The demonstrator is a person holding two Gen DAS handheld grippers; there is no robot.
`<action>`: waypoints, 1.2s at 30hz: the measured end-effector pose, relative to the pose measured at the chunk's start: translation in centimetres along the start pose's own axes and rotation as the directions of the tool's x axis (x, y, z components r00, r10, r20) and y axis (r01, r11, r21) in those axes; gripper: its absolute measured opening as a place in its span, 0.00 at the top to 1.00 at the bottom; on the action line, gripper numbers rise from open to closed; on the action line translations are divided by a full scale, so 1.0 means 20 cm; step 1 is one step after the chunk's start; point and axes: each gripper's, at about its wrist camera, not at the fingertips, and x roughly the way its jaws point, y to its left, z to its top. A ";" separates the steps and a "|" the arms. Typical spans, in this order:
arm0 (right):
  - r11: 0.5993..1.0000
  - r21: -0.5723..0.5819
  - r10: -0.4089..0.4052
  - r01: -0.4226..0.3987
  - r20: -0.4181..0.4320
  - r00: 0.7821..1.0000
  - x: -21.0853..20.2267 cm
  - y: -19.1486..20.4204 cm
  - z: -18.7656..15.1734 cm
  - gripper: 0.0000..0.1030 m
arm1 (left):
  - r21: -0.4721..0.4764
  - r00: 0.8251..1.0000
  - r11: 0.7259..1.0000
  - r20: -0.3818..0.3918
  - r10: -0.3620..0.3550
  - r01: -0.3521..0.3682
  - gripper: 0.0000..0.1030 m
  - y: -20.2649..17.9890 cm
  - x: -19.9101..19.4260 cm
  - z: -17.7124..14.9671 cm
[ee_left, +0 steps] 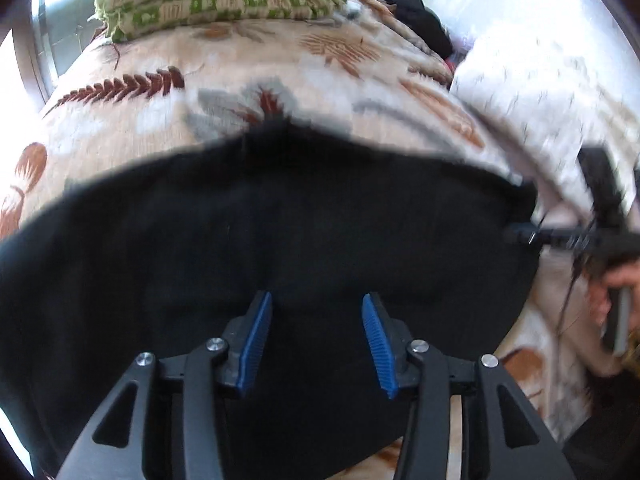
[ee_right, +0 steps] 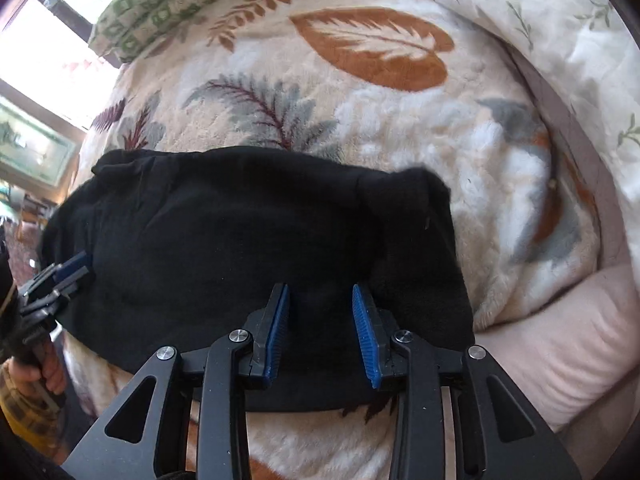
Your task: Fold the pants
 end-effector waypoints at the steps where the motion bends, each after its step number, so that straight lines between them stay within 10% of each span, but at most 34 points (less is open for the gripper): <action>1: 1.000 0.010 0.001 -0.001 -0.003 1.000 -0.01 0.00 0.01 0.68 | 0.019 1.000 1.000 0.020 0.014 -0.014 0.51 -0.02 -0.01 -0.01; 14: 0.995 0.091 0.032 -0.041 0.092 0.995 -0.32 -0.20 0.11 0.47 | 0.098 0.996 0.991 -0.035 -0.086 0.089 0.50 -0.47 -0.02 0.08; 28: 0.997 -0.018 0.079 -0.081 -0.094 0.992 0.03 -0.22 0.10 0.36 | 0.155 0.992 0.984 -0.101 -0.073 0.088 0.43 -0.68 0.21 0.12; 36: 0.992 -0.016 0.125 -0.128 -0.126 0.984 0.01 -0.25 0.10 0.49 | 0.131 0.998 0.991 -0.052 -0.031 0.038 0.46 -0.71 0.21 0.21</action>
